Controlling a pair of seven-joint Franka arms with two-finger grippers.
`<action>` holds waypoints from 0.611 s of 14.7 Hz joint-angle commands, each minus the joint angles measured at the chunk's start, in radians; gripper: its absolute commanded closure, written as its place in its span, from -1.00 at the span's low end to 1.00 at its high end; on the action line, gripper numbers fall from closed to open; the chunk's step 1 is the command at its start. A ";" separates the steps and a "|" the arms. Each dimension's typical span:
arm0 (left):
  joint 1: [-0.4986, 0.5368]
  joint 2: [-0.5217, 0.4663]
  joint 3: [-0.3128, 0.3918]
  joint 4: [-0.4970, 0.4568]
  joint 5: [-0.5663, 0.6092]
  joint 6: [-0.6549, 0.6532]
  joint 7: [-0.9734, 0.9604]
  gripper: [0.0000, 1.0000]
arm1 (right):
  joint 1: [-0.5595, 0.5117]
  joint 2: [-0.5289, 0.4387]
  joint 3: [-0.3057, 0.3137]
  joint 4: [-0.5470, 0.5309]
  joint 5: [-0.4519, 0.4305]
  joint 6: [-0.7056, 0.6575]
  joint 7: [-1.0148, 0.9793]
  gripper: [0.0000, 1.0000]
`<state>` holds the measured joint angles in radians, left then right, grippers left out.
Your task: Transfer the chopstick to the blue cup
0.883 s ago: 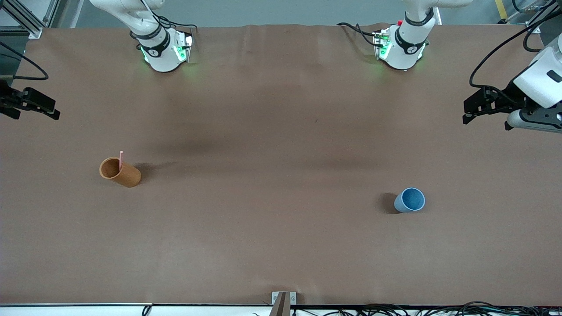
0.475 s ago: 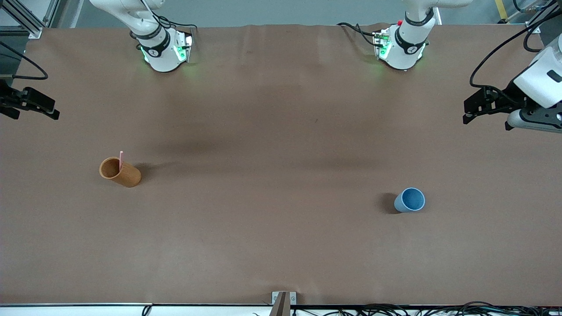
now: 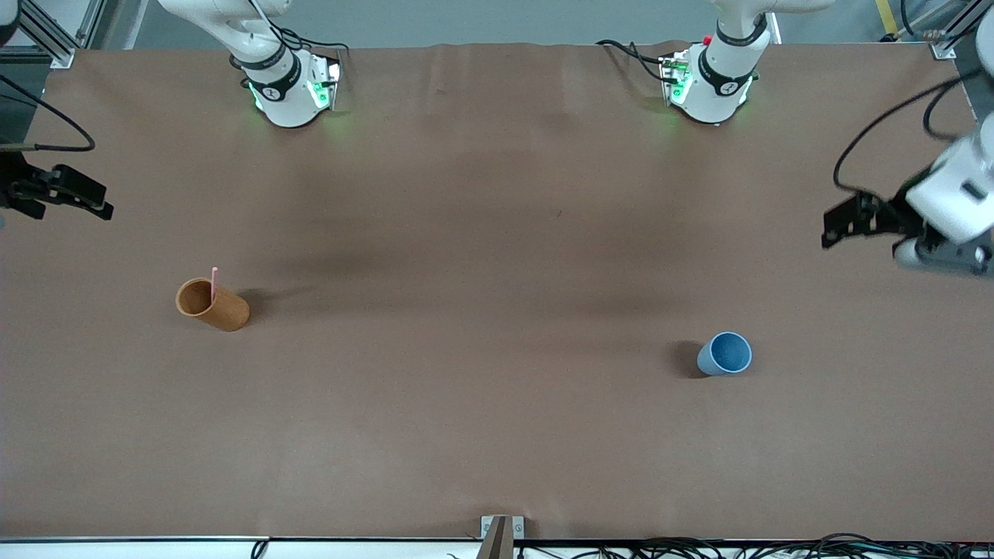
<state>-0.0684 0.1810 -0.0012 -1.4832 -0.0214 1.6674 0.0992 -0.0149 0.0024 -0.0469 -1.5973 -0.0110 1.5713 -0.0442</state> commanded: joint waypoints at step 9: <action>-0.005 0.341 -0.005 -0.168 -0.006 0.517 -0.018 -1.00 | 0.052 -0.139 0.010 -0.548 -0.033 0.487 0.001 -0.79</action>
<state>-0.0745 0.5560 -0.0083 -1.5728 -0.0226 2.1148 0.0889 0.0145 -0.0774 -0.0360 -2.0206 -0.0257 1.9649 -0.0449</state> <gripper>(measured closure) 0.000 0.093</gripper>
